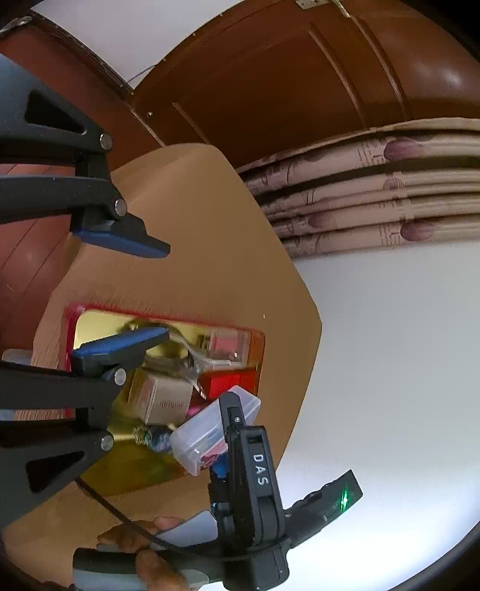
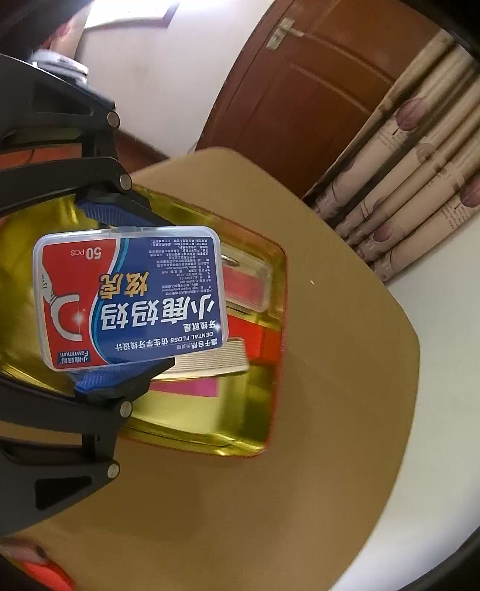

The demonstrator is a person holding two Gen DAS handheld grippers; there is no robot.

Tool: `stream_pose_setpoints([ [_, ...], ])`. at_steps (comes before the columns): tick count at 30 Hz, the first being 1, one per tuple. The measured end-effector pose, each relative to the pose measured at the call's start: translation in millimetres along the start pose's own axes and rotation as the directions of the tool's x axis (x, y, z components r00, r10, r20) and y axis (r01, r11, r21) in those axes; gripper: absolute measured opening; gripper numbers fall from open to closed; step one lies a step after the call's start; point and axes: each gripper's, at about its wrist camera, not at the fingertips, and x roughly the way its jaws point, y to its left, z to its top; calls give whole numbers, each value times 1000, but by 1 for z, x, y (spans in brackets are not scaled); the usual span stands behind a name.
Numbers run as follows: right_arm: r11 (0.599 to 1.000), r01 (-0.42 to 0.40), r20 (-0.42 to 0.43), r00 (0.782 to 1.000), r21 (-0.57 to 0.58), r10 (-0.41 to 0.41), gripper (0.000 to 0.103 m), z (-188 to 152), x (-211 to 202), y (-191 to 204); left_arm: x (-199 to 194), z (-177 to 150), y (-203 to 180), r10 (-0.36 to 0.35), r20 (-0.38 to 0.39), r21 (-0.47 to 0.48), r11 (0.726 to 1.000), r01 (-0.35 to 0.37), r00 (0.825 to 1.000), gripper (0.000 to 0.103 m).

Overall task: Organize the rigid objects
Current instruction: 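Lower the floss box into the tin and open the right tool, then grasp the red-and-yellow striped block with the right tool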

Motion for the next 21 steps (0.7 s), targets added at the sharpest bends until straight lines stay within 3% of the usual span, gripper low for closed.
stream_pose_setpoints([
  [2, 1000, -7, 9, 1000, 7, 7, 63, 6, 5, -1, 3, 2, 5, 5, -10, -15, 1000, -5, 1000, 40],
  [4, 1000, -11, 8, 1000, 26, 11, 71, 12, 9, -4, 5, 3, 8, 11, -16, -30, 999, -11, 1000, 40],
  [6, 998, -13, 29, 999, 53, 12, 71, 12, 2, -7, 7, 4, 11, 19, -24, -39, 999, -20, 1000, 40],
  [8, 997, -30, 100, 995, 72, 23, 71, 9, -18, -11, 7, 4, 13, 28, -26, -53, 998, -29, 999, 40],
  [11, 993, -80, 246, 968, 87, 57, 73, -20, -73, -25, 6, 3, 14, 31, -30, -61, 998, -33, 999, 40],
  [14, 993, 9, 357, 933, 117, -51, 74, -79, -128, -53, 6, 2, 12, 35, -40, -56, 998, -37, 999, 40],
  [16, 977, 107, 382, 908, 187, -172, 74, -134, -162, -92, 3, 2, 10, 46, -33, -52, 998, -48, 998, 40],
  [18, 940, 230, 344, 887, 251, -309, 74, -177, -180, -132, -1, 1, 7, 40, -19, -44, 998, -41, 999, 40],
  [19, 903, 324, 297, 865, 283, -403, 76, -201, -186, -155, -3, 1, 4, 21, -13, -34, 999, -21, 1000, 40],
  [21, 846, 417, 238, 831, 332, -503, 76, -240, -196, -189, -10, -1, -6, -28, 3, -7, 1000, 28, 1000, 40],
])
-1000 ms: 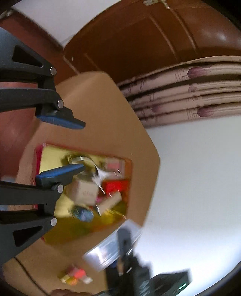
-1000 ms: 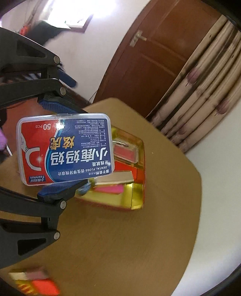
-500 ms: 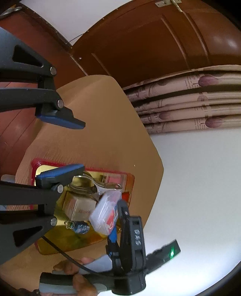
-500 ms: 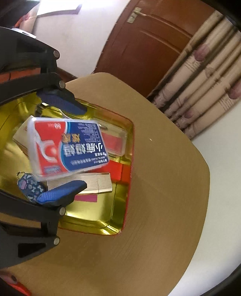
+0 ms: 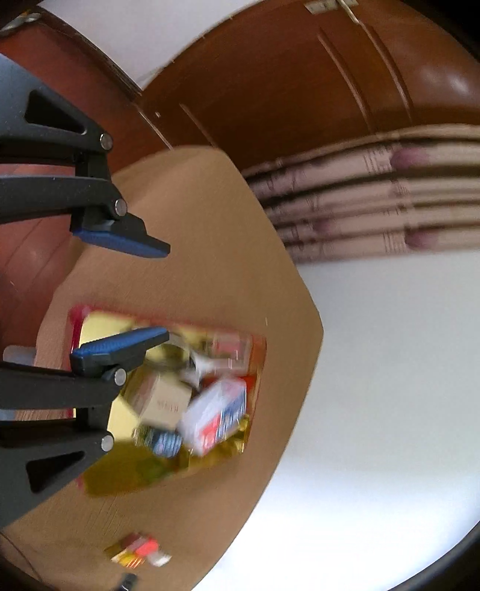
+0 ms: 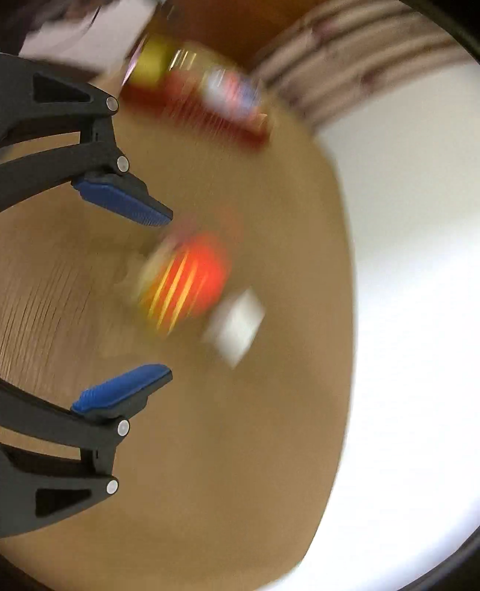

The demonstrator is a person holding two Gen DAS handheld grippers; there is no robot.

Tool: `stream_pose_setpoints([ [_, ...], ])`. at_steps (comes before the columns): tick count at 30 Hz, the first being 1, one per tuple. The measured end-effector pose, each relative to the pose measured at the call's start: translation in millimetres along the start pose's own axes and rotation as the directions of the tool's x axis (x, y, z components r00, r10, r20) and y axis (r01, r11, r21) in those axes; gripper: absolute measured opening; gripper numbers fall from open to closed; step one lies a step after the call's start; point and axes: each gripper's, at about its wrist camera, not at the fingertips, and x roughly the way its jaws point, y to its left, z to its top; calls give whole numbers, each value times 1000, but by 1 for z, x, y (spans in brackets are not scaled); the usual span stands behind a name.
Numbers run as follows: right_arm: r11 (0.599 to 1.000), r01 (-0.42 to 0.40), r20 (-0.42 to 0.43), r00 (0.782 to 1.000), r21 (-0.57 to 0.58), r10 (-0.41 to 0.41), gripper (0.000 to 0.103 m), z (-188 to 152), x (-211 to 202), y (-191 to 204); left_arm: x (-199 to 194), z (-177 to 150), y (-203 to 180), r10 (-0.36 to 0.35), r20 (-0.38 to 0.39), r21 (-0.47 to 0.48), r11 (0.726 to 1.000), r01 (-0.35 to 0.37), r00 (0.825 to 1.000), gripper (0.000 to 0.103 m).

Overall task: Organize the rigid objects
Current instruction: 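Grasp the red-and-yellow striped block with the right tool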

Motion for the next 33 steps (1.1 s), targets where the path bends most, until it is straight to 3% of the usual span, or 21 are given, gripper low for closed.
stream_pose_setpoints([
  [4, 996, 70, -27, 997, 60, -69, 75, -36, 2, -53, -20, -14, -43, -99, 13, 119, 988, 97, 995, 40],
  [7, 996, 44, 21, 999, 75, -45, 75, -51, -5, -64, -30, -34, -82, -135, -15, 233, 963, 135, 991, 40],
  [10, 998, 8, 37, 999, 64, -10, 76, -54, -6, -66, -44, -54, -118, -131, 4, 349, 929, 121, 991, 40],
  [12, 998, -17, 47, 999, 65, 14, 76, -54, -6, -64, -51, -68, -140, -149, -5, 380, 915, 139, 989, 40],
  [14, 996, -45, 53, 998, 83, 40, 76, -48, -3, -74, -51, -78, -155, -201, -69, 370, 905, 212, 977, 40],
  [17, 991, -87, 60, 995, 106, 81, 76, -47, -5, -78, -41, -91, -175, -268, -204, 318, 891, 323, 942, 40],
  [19, 986, -121, 61, 992, 114, 115, 76, -42, -6, -74, -35, -97, -187, -278, -254, 314, 882, 351, 926, 40],
  [23, 981, -189, 59, 981, 32, 187, 75, -28, -15, -60, -29, -102, -203, -237, -268, 346, 881, 323, 934, 40],
  [26, 971, -234, 44, 971, -50, 237, 75, -12, -15, -37, -23, -100, -202, -239, -292, 319, 888, 330, 926, 40],
  [33, 957, -252, -29, 968, -142, 250, 74, 14, 16, -6, 0, -92, -184, -242, -357, 240, 909, 340, 902, 40],
])
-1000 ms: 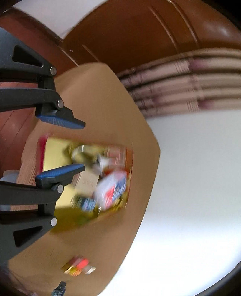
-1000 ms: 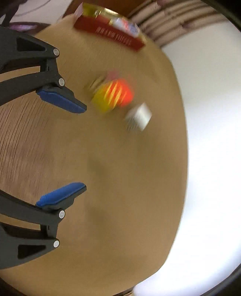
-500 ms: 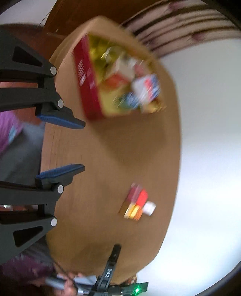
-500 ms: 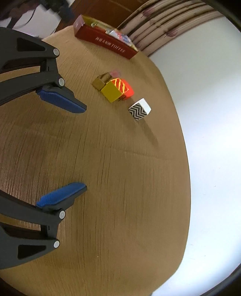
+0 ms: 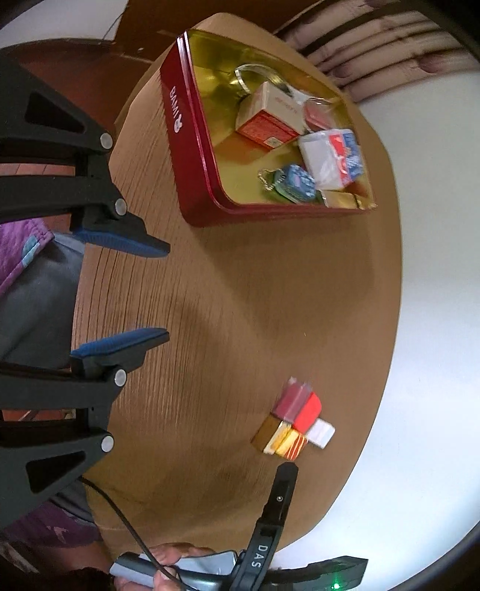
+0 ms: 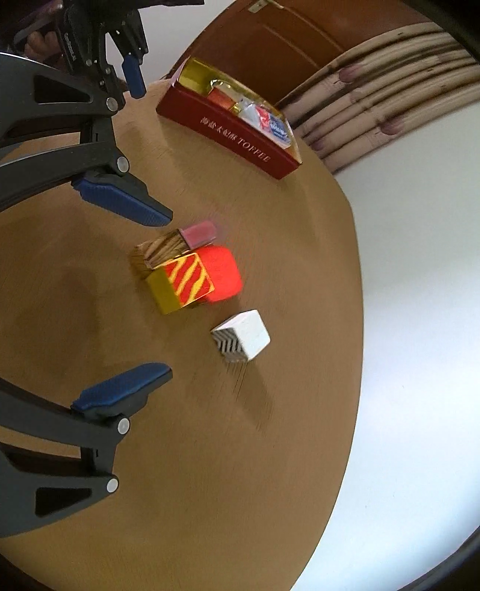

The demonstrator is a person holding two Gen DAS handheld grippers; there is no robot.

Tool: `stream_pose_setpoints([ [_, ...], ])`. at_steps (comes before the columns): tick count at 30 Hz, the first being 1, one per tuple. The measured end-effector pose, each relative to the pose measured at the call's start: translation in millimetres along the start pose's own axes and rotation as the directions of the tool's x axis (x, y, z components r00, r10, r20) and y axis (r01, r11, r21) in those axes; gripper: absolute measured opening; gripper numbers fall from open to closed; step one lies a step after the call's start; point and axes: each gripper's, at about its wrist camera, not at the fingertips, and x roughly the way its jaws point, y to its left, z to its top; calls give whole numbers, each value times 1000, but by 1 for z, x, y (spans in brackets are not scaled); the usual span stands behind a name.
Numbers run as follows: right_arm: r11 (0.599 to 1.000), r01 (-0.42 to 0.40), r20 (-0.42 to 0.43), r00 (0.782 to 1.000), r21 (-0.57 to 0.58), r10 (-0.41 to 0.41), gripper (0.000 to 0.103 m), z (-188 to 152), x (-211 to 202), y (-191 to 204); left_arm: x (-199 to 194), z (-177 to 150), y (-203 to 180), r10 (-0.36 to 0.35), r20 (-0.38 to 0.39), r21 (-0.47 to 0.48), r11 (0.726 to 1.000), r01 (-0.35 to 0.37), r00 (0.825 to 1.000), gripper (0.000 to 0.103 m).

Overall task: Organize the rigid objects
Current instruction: 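Grasp the red-and-yellow striped block with the right tool, then grasp the pink clear tube with the left tool while the right tool holds the striped block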

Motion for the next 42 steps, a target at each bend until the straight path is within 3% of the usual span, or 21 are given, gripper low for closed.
stream_pose_setpoints([
  [2, 1000, -11, -17, 1000, 4, 12, 74, 3, 9, -1, 5, 2, 7, -19, -22, -27, 999, 18, 1000, 40],
  [5, 999, -28, -50, 998, 17, 29, 63, 7, 21, -3, 14, 2, 15, -37, -53, -64, 997, 34, 998, 40],
  [7, 999, -37, -64, 997, 24, 38, 62, 7, 28, -5, 17, 2, 19, -46, -57, -79, 996, 42, 997, 40],
  [11, 999, -44, -78, 996, 24, 46, 61, 9, 35, -3, 18, 3, 14, -25, -52, -46, 999, 22, 998, 40],
  [12, 999, -46, -81, 996, 18, 48, 57, 10, 37, -2, 19, 3, 12, -14, -52, -31, 999, 12, 999, 40],
  [13, 998, -56, -83, 995, 13, 57, 46, 11, 37, -2, 19, 3, 9, -4, -50, -18, 1000, 4, 999, 40],
  [15, 997, -78, -86, 993, 10, 78, 33, 14, 37, 0, 20, 3, 4, 6, -49, 5, 1000, -6, 999, 40],
  [16, 998, -62, -87, 994, -10, 61, 31, 15, 34, 3, 20, 3, 2, 11, -52, 16, 1000, -11, 999, 40],
  [23, 1000, -25, -32, 999, -2, 25, 29, 5, 1, -13, 21, 18, -16, -41, -75, 14, 999, 42, 996, 40],
  [27, 995, 76, 3, 997, 61, -76, 29, -18, -23, -50, 19, 40, -32, -123, -69, -19, 992, 122, 990, 40],
  [31, 981, 123, 24, 991, 152, -128, 27, -37, -40, -90, 32, 74, -50, -279, -123, -105, 958, 267, 953, 40],
  [34, 976, 123, 47, 990, 181, -134, 27, -44, -46, -104, 51, 96, -69, -345, -183, -174, 933, 315, 920, 41],
  [39, 977, 109, 69, 990, 183, -124, 27, -46, -43, -107, 82, 114, -94, -393, -267, -271, 907, 322, 880, 41],
  [42, 978, 87, 81, 991, 190, -104, 27, -47, -43, -109, 98, 122, -105, -368, -309, -279, 917, 287, 877, 41],
])
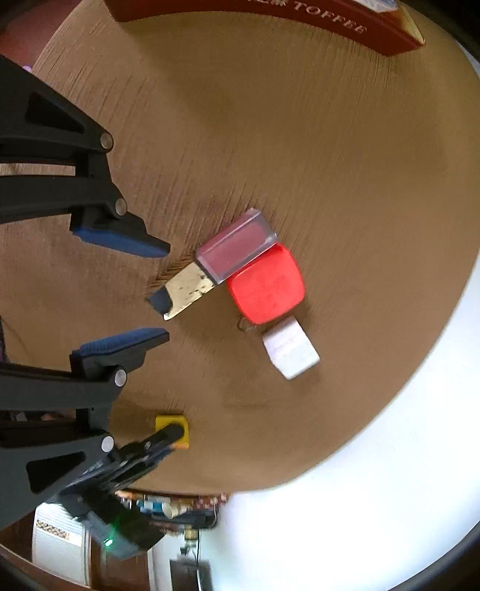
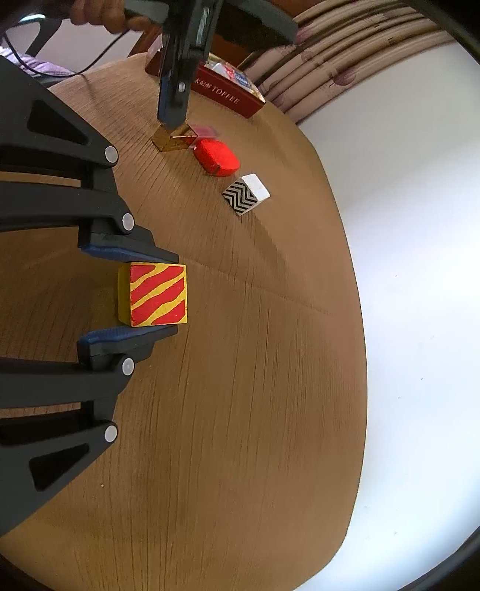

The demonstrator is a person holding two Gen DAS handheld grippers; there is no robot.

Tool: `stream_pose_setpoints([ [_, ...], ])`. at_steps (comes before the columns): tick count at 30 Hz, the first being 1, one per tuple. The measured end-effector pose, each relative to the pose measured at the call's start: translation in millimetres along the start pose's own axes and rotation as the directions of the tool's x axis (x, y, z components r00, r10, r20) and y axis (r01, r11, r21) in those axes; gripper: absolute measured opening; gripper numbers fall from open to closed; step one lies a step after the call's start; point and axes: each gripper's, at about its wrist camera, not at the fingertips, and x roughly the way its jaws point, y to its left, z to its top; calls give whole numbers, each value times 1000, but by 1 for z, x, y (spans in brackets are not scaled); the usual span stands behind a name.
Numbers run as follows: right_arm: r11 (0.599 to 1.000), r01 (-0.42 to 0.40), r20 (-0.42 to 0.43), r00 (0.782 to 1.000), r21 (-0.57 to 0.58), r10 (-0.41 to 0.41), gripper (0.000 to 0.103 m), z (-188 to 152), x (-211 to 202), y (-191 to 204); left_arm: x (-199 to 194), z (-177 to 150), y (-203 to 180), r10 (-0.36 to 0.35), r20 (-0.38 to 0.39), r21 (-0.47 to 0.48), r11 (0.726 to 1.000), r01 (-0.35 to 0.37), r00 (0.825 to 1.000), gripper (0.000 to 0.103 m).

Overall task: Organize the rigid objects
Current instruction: 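Grasp the pink clear tube with the left tool while the right tool holds the striped block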

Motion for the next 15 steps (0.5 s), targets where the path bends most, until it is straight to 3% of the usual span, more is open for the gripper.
stream_pose_setpoints([
  [10, 1000, -22, -2, 1000, 16, 22, 27, 0, 1, -1, 9, 5, -13, 88, 43, -28, 996, -87, 995, 42],
  [13, 1000, -18, -8, 1000, 15, 18, 27, -1, 2, -1, 10, 1, -18, 115, 54, -2, 993, -115, 992, 36],
  [15, 1000, -15, -7, 1000, 13, 15, 27, -1, 2, -1, 6, -2, -9, 84, 62, -32, 996, -82, 995, 29],
])
